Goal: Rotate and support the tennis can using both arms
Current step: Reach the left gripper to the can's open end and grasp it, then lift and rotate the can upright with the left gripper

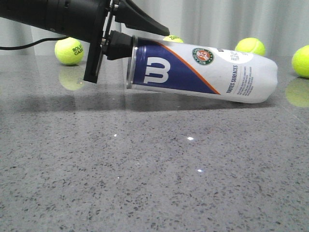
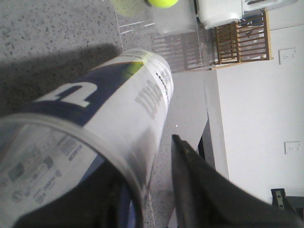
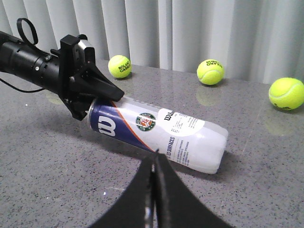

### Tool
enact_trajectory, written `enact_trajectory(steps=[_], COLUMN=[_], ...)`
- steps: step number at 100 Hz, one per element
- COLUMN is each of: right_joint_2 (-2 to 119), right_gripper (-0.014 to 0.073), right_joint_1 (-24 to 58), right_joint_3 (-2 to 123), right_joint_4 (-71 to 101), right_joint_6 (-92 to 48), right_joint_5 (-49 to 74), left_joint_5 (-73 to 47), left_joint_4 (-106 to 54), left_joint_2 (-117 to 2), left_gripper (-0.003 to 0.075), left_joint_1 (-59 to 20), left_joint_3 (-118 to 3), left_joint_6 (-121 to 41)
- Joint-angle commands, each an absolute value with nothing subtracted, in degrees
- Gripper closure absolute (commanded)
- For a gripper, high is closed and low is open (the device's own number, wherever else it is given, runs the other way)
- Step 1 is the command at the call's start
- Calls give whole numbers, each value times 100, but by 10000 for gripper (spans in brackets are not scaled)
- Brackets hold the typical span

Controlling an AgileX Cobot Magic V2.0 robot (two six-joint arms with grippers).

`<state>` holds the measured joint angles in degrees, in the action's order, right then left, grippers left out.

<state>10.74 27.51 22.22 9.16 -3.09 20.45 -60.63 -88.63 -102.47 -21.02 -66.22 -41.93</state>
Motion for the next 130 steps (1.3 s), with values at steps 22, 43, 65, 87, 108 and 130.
enact_trajectory(steps=[22, 43, 65, 87, 108, 130], right_joint_2=[1130, 1130, 1130, 1130, 1130, 1130], right_gripper=[654, 654, 654, 654, 654, 654], right_joint_1=[2743, 2743, 2743, 2743, 2743, 2743], right_joint_3=[2364, 2364, 2364, 2364, 2364, 2364], right_joint_4=[884, 884, 884, 884, 884, 884], right_joint_6=[-297, -297, -297, -297, -297, -297], right_joint_5=[1625, 1625, 1625, 1625, 1625, 1625], left_joint_5=[-6475, -6704, -7333, -6929, -6455, -7013], left_joint_4=[-9802, -10379, -10284, -8322, -5536, -2342], left_joint_2=[-9994, -9994, -9875, -9327, -8850, -8825], left_gripper=[687, 730, 739, 739, 739, 739], left_joint_1=[-2141, -2141, -2141, -2141, -2249, -3113], left_joint_3=[-6800, -6800, -7252, -8501, -9885, -10851], left_joint_6=[-4235, -4256, -5545, -5484, -4445, -3022])
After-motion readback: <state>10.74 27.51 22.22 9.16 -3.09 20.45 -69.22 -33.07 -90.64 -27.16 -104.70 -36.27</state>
